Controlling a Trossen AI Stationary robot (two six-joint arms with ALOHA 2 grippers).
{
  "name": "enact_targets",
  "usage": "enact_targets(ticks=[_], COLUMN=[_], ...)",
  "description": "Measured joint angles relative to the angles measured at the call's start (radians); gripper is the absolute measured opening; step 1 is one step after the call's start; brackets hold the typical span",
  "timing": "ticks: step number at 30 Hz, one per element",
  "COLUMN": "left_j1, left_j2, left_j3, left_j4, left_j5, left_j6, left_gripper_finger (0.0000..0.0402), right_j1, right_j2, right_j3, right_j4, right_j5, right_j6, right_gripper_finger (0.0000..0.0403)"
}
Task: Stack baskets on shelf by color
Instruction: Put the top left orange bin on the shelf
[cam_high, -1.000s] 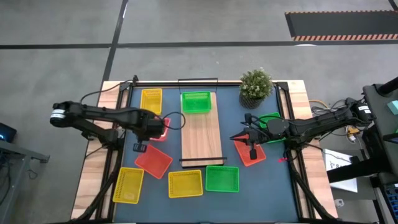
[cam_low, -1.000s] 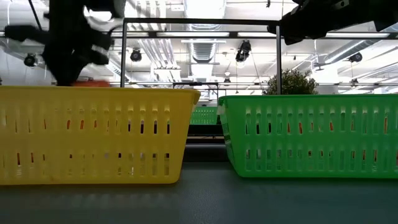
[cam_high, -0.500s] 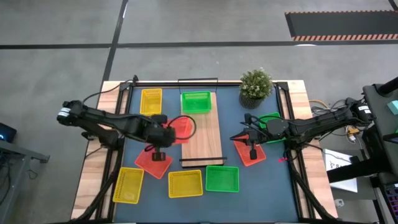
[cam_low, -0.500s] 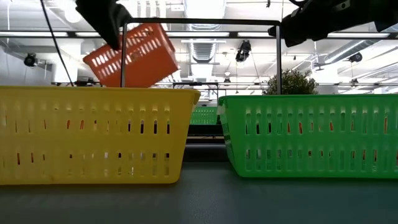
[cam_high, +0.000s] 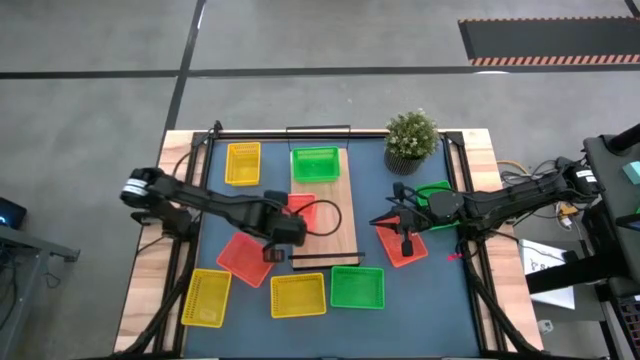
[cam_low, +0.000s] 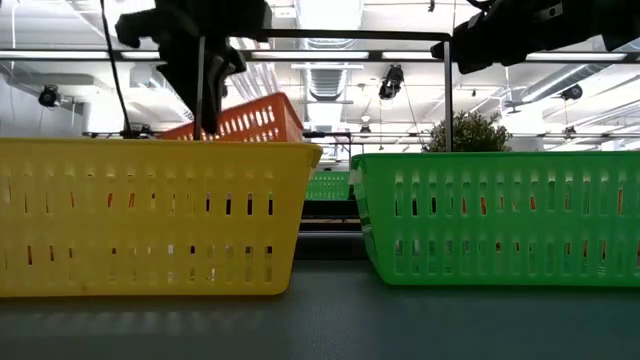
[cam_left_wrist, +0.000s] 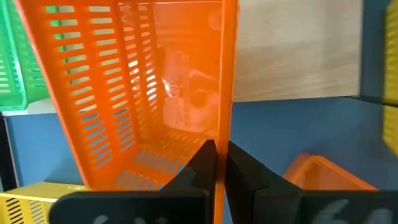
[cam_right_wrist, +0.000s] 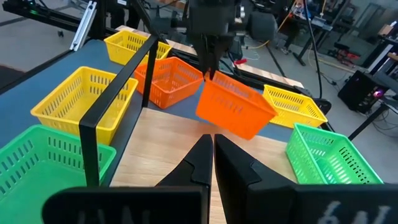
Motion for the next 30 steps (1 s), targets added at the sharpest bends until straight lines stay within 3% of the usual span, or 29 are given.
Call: enact_targets(ticks=[10,21,25,27,30], left_j1=[0.050,0.067,0.066,0.065,0.063], left_j2=[0.053,0.058,0.026,0.003,-0.047], left_j3=[-0.004,-0.003,0.028,0.053,0.056], left_j4=[0.047,0.134,0.083,0.013,-0.116], left_j5=[-0.003,0.000,0.048,0.106,0.114], left_j6=[0.044,0.087,0.085,0.084,0.079], left_gripper_finger=[0.0005,0.0071,0.0079,0.0079,0.0079], right_j1=[-0.001,-0.001,-0.001,-0.001,-0.001], right_j2=[-0.002,-0.019,-0.019,-0.019,-0.020], right_j3=[0.000,0.000,0.000,0.000,0.000], right_j4=[0.008,0.014,0.015,0.014,0.015], right_j5=[0.001,0.001,0.001,0.001,0.001], right_j6=[-0.027,-0.050,-0.054,-0.059,-0.059], right_gripper_finger=[0.0009,0.0009,0.0009,0.0009,0.0009])
